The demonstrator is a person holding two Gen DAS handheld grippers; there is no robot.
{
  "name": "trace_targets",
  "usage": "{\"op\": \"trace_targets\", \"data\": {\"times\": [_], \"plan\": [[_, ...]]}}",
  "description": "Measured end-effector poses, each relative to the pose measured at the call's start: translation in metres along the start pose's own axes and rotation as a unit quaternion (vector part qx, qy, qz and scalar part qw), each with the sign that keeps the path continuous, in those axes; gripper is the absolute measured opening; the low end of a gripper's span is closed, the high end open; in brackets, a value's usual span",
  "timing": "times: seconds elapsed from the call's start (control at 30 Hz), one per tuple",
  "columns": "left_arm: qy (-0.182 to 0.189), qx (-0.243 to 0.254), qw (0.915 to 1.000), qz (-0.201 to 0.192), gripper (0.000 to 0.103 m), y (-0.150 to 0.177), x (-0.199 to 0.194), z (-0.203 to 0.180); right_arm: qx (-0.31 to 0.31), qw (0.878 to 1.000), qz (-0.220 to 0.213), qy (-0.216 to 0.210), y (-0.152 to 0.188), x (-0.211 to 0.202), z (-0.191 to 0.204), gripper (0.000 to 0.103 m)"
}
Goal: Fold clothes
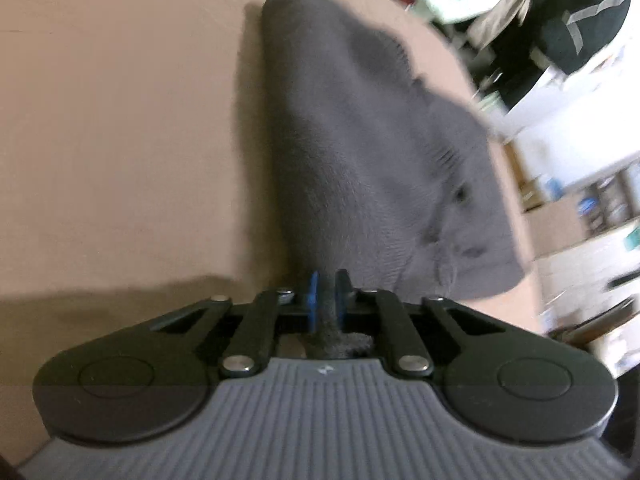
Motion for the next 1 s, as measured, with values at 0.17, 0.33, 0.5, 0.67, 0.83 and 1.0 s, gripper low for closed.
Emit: {"op": "trace_targets", "data": {"times": [0.17,0.33,0.5,0.67,0.83,1.0], "plan": [[-0.012,0.015,0.9996,-0.019,0.010,-0.003,-0.002,0.011,0.093,0.995,-0.022,-0.019,-0.017,-0.015,-0.042,0.016],[-0.070,0.094,0.9889,-0.092,0.028,-0.045,-0.009,-0.005,0.187,0.978,-0.073,0.058,-0.018,-0.040,-0.112,0.059],[-0.112,0.217,0.9615,-0.126,0.032,-0.119,0.018,-0.047,0.226,0.967,-0.068,0.094,-0.017,-0.018,-0.167,0.063],[-0.098,0.221,0.9653,-0.099,0.033,-0.182,0.074,-0.053,0.259,0.956,-0.058,0.124,-0.015,0.008,-0.221,0.069],[-0.155,0.188,0.9695,-0.025,0.036,-0.229,0.142,-0.058,0.258,0.948,-0.080,0.170,-0.018,0.016,-0.253,0.008],[-0.185,0.236,0.9440,-0.139,0.033,-0.239,0.135,-0.080,0.194,0.950,-0.120,0.214,-0.027,-0.006,-0.249,0.007]]}}
Point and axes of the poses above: each gripper's, at about its wrist camera, not at the fingertips, and x roughly the way its jaws point, z to its left, y to its underside, the point moved 2 cm from there along x, roughly the way its jaws point, and after that the axes turned 8 degrees about x, right-handed, at the moved point
